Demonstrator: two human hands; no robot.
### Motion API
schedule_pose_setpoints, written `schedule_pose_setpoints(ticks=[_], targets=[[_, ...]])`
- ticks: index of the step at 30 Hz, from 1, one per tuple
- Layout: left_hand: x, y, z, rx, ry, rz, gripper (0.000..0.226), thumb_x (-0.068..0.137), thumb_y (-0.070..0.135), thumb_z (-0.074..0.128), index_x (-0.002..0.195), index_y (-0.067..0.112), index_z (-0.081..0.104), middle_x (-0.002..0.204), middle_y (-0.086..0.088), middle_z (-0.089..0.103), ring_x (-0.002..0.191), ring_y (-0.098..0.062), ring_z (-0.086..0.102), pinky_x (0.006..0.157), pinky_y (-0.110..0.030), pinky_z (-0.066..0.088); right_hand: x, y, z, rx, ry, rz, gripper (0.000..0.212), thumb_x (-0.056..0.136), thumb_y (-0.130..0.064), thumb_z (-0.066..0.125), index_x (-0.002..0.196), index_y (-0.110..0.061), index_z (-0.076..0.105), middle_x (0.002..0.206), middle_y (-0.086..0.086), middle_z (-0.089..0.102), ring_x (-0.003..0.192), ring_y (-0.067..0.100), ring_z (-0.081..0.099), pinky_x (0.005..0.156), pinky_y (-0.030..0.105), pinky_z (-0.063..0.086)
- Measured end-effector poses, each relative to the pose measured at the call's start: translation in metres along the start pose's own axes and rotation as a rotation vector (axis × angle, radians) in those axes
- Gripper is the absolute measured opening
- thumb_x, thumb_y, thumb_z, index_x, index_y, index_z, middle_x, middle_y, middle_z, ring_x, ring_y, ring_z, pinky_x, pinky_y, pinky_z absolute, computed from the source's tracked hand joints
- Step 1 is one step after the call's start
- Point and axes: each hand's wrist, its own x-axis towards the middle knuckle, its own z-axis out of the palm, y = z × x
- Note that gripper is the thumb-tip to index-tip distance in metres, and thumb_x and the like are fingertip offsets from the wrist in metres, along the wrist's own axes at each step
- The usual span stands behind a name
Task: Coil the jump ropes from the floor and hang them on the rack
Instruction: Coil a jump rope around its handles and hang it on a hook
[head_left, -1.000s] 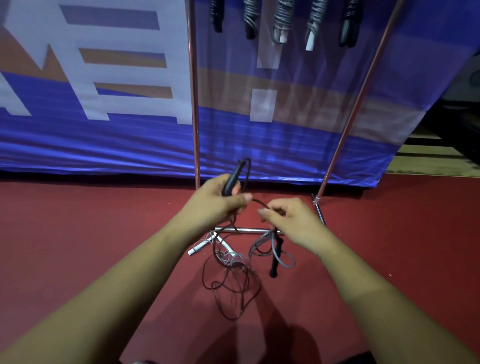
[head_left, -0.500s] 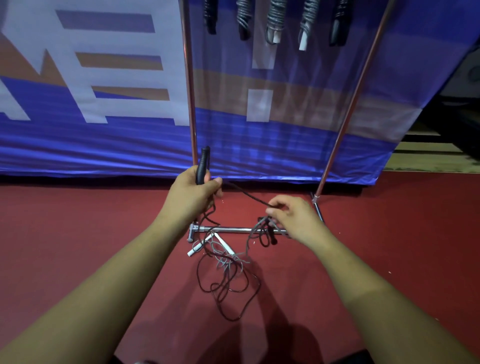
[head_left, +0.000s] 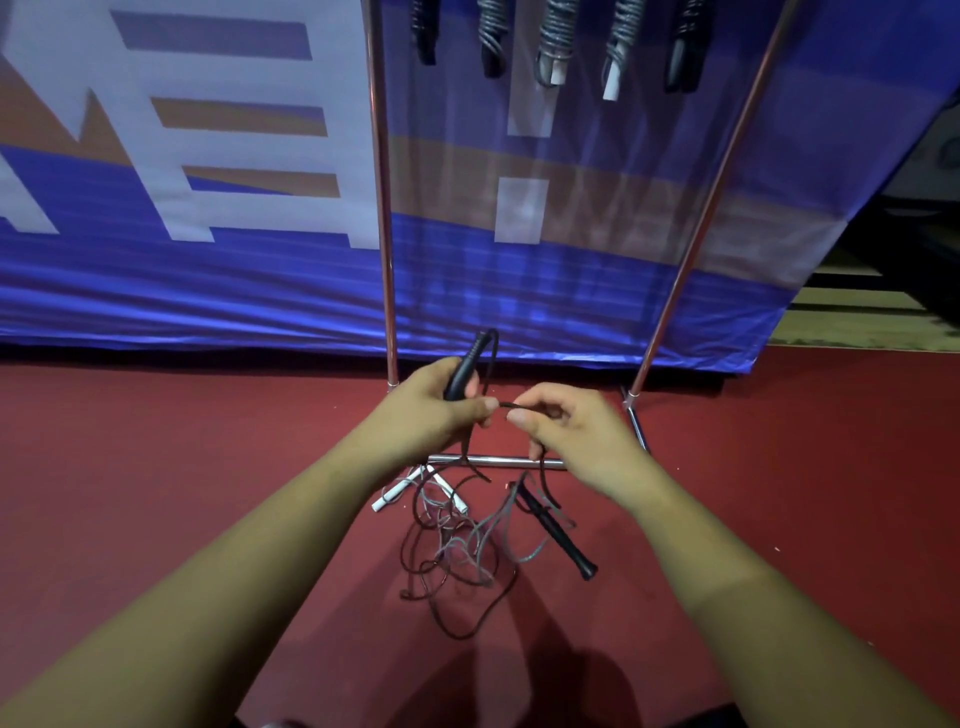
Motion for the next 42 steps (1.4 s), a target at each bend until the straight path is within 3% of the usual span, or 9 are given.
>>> schedule_pose_setpoints(ticks=[5,8,13,17,23,28,31,35,42], targets=[[0.004,0.005,-0.008,-0.292,0.093,0.027,0.036,0.093,-0.011,0.049,0.075,0.018,0.036,0.060,-0.006,0.049,0.036,-0.008,0.028,0.034,-0.014,0.021,-0.001,0.033,-0.011,-0.414,-0.304,0.149,0.016,0.091,-0.025,0.068,0.082,-0.012,0.068,0.069,0.004,0.062,0.064,0.008,0.049,0.064,0.030,0.042],[0.004,0.003,-0.017,-0.239,0.172,-0.002,0.036,0.093,-0.008,0.050,0.074,0.019,0.036,0.063,-0.008,0.051,0.039,-0.011,0.030,0.035,-0.016,0.022,-0.001,0.042,-0.018,-0.351,-0.243,0.197,0.013,0.091,-0.021,0.069,0.084,-0.012,0.072,0.075,0.006,0.067,0.068,0.007,0.051,0.069,0.029,0.042],[0.012,-0.018,-0.034,0.382,0.438,-0.099,0.027,0.084,0.012,0.070,0.079,0.017,0.044,0.067,-0.001,0.061,0.051,-0.021,0.060,0.051,-0.029,0.049,0.001,0.026,-0.019,-0.278,0.001,0.060,0.016,0.094,-0.025,0.065,0.080,-0.025,0.073,0.072,-0.006,0.071,0.068,0.001,0.060,0.070,0.026,0.047],[0.005,-0.011,-0.018,0.185,0.210,-0.014,0.028,0.086,0.018,0.076,0.093,0.009,0.051,0.088,0.002,0.071,0.044,-0.007,0.057,0.044,-0.021,0.041,-0.003,0.005,-0.010,-0.134,-0.043,0.045,0.011,0.094,-0.025,0.065,0.091,-0.027,0.075,0.070,0.005,0.070,0.066,0.007,0.060,0.068,0.027,0.047],[-0.001,-0.012,-0.002,0.246,-0.030,-0.010,0.034,0.085,0.022,0.078,0.085,0.015,0.045,0.060,0.003,0.051,0.049,-0.011,0.044,0.046,-0.022,0.037,-0.006,-0.005,-0.003,-0.041,-0.097,0.002,0.013,0.096,-0.016,0.062,0.092,-0.018,0.074,0.066,-0.001,0.066,0.067,0.006,0.059,0.069,0.023,0.045],[-0.001,0.003,0.001,-0.157,-0.011,0.030,0.032,0.094,-0.008,0.056,0.080,0.014,0.037,0.062,-0.007,0.039,0.038,-0.002,0.042,0.040,-0.013,0.032,-0.005,0.005,-0.007,-0.124,-0.130,0.042,0.015,0.093,-0.017,0.066,0.082,-0.010,0.070,0.068,0.003,0.065,0.064,0.005,0.055,0.065,0.022,0.044],[0.001,0.005,-0.006,-0.303,0.036,0.062,0.036,0.094,-0.009,0.051,0.074,0.017,0.036,0.060,-0.006,0.037,0.036,-0.005,0.032,0.035,-0.014,0.023,-0.001,0.025,-0.007,-0.451,-0.136,0.108,0.024,0.091,-0.025,0.067,0.072,-0.011,0.061,0.064,0.000,0.055,0.061,0.009,0.044,0.062,0.030,0.038],[0.007,0.002,-0.021,-0.445,0.085,0.063,0.034,0.092,-0.007,0.049,0.073,0.019,0.036,0.056,-0.003,0.037,0.035,-0.009,0.024,0.034,-0.018,0.014,0.003,0.042,-0.011,-0.346,-0.132,0.196,0.023,0.088,-0.029,0.071,0.074,-0.012,0.066,0.077,0.004,0.063,0.068,0.012,0.049,0.065,0.029,0.039],[0.014,-0.013,-0.031,0.032,0.309,-0.139,0.030,0.091,0.004,0.061,0.076,0.017,0.039,0.060,-0.004,0.057,0.037,-0.014,0.038,0.037,-0.020,0.026,0.002,0.031,-0.012,-0.206,0.006,0.153,0.012,0.087,-0.026,0.074,0.080,-0.016,0.078,0.085,-0.001,0.073,0.066,-0.002,0.053,0.064,0.015,0.039]])
